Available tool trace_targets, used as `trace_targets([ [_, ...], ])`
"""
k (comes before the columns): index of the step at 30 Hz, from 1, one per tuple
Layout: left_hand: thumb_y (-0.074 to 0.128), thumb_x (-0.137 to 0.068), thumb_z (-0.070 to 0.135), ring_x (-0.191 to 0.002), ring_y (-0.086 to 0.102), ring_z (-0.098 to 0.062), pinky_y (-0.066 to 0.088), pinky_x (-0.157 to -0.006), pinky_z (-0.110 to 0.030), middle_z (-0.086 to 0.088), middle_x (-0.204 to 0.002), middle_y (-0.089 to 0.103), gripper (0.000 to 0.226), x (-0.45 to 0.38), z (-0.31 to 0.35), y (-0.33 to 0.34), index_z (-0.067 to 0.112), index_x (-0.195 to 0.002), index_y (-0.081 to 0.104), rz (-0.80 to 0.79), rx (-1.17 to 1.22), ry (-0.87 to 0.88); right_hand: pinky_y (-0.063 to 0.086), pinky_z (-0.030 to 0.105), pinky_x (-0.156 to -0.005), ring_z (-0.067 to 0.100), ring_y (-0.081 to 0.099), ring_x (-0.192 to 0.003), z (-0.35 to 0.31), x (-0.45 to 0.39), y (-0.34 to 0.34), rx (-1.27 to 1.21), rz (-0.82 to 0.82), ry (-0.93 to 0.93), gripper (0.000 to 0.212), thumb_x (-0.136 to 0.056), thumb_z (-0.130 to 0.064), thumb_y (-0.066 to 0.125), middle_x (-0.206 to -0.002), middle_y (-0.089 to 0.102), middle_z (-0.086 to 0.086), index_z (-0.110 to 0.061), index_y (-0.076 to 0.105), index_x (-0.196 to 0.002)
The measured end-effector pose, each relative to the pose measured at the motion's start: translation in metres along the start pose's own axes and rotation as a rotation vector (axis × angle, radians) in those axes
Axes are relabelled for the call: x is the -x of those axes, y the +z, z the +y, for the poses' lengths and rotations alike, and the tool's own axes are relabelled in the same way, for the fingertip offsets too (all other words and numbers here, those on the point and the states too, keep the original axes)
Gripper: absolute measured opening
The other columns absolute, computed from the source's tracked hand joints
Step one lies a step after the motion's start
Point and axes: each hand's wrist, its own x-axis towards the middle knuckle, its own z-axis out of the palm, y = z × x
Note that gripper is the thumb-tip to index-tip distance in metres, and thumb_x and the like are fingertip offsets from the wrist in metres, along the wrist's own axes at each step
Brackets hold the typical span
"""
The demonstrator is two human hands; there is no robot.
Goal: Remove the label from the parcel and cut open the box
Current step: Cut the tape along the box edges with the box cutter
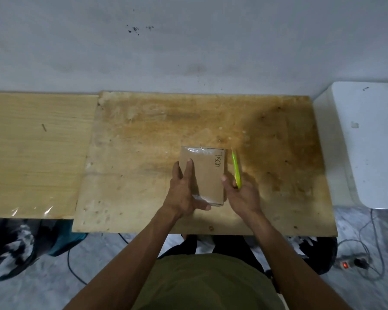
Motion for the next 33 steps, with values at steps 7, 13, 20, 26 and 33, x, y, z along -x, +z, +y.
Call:
trace_targets([
  [7, 0.092, -0.034, 0.055, -0.148, 0.017, -0.033, 0.032, -0.117, -0.051, -0.003, -0.163, -0.001, 0.149, -0.004, 0.001, -0.001, 0.047, -0.151, 0.000, -0.006, 0.064, -0.023, 0.036, 0.022, -0.065, 0.018, 0.063, -0.087, -0.038, -0.033, -0.023, 0.281, -0.162, -0.389, 0.041, -0.103, -0.035, 0.039, -0.099, 0.062, -0.001, -0.021, 0.042, -0.142],
  [13, 0.090, -0.044, 0.058, -0.148, 0.013, -0.032, 0.028, -0.118, -0.051, -0.005, -0.162, -0.008, 0.147, -0.002, -0.005, 0.010, 0.033, -0.157, -0.002, 0.054, 0.095, 0.001, 0.039, 0.026, -0.075, 0.026, 0.064, -0.095, -0.039, -0.064, -0.027, 0.416, -0.249, -0.490, 0.038, -0.102, -0.035, 0.040, -0.105, 0.068, 0.008, -0.022, 0.050, -0.136],
  [20, 0.069, -0.054, 0.084, -0.149, 0.013, -0.034, 0.033, -0.115, -0.054, -0.007, -0.162, -0.006, 0.133, 0.003, -0.010, 0.017, 0.041, -0.155, -0.006, 0.095, 0.092, 0.011, 0.054, 0.045, -0.087, 0.029, 0.068, -0.097, -0.029, -0.059, -0.022, 0.348, -0.256, -0.505, 0.031, -0.096, -0.044, 0.043, -0.123, 0.063, -0.002, -0.041, 0.046, -0.127],
  [26, 0.051, -0.063, 0.091, -0.143, 0.024, -0.036, 0.045, -0.099, -0.059, -0.004, -0.164, -0.004, 0.122, 0.009, -0.006, 0.019, 0.040, -0.154, -0.013, 0.129, -0.100, 0.014, 0.049, 0.035, -0.090, 0.026, 0.057, -0.118, -0.042, -0.073, -0.029, 0.595, -0.280, -0.649, 0.038, -0.099, -0.038, 0.041, -0.132, 0.061, -0.004, -0.042, 0.043, -0.137],
  [33, 0.056, -0.069, 0.084, -0.145, 0.018, -0.036, 0.035, -0.106, -0.061, 0.002, -0.163, -0.015, 0.119, 0.010, -0.003, 0.017, 0.043, -0.151, -0.019, 0.084, -0.142, -0.041, 0.045, 0.034, -0.079, 0.026, 0.060, -0.108, -0.082, -0.087, -0.027, 0.836, -0.334, -0.867, 0.037, -0.102, -0.036, 0.040, -0.121, 0.066, -0.004, -0.042, 0.046, -0.137],
])
